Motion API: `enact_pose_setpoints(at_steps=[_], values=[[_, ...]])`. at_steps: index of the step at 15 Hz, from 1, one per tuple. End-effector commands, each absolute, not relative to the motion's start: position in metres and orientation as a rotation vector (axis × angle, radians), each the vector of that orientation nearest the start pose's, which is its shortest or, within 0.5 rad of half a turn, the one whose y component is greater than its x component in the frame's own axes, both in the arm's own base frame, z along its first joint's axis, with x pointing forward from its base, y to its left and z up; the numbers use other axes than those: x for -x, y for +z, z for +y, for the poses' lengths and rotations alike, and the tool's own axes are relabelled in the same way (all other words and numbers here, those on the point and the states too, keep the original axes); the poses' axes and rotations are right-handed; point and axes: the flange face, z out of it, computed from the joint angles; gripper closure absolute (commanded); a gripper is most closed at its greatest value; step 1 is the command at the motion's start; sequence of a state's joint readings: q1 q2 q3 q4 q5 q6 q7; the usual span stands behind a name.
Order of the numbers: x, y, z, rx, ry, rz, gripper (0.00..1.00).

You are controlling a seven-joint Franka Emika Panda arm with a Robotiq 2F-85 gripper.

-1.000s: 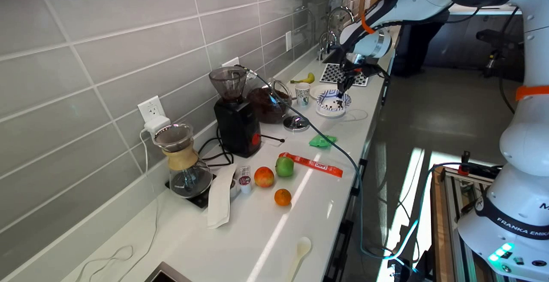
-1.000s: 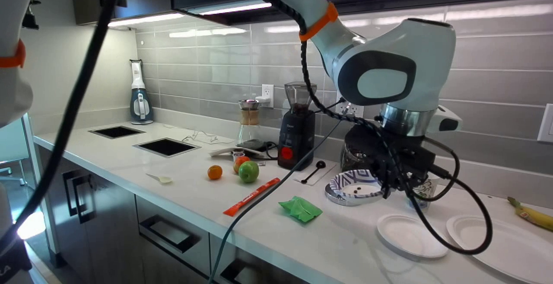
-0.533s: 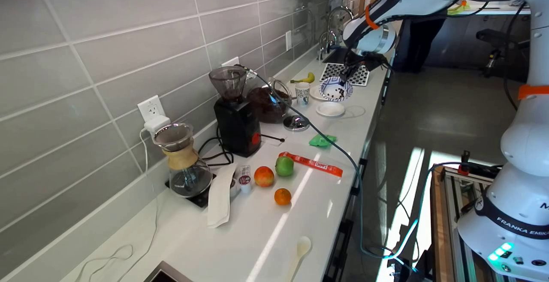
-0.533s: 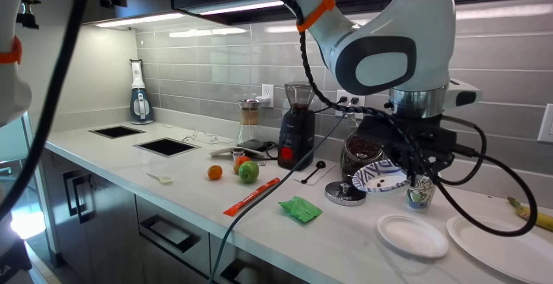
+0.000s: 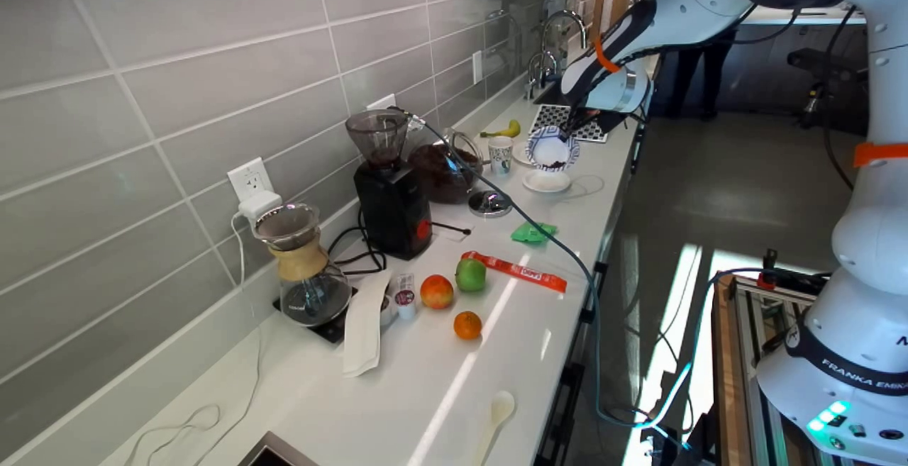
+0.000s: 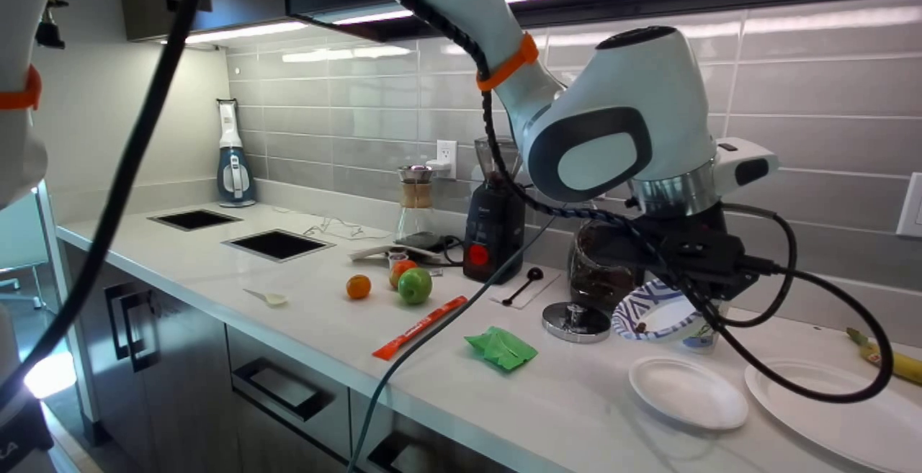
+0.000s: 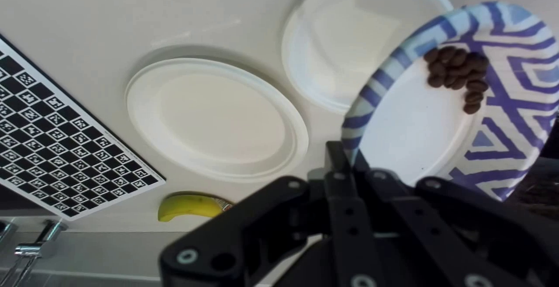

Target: Pour the contents from the bowl to the plate

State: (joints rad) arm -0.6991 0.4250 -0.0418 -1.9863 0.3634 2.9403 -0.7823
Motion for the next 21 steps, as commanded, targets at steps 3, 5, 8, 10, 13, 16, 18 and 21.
enact_pose_setpoints(at_steps=[3, 5, 8, 10, 13, 16, 18, 21], values=[[-0.459, 0.296, -0.462, 3.342, -0.936, 0.56, 0.99], [-0.457, 0.293, -0.457, 3.388, -1.039, 0.558, 0.99], [-0.457, 0.282, -0.45, 3.439, -1.146, 0.574, 0.99], [-0.458, 0.271, -0.445, 3.468, -1.206, 0.572, 0.99], [-0.461, 0.262, -0.438, 3.49, -1.313, 0.574, 0.99], [-0.465, 0.258, -0.43, 3.501, -1.422, 0.526, 0.99], [-0.467, 0.255, -0.427, 3.506, -1.5, 0.503, 0.99], [-0.468, 0.252, -0.423, 3.52, -1.607, 0.453, 0.99]])
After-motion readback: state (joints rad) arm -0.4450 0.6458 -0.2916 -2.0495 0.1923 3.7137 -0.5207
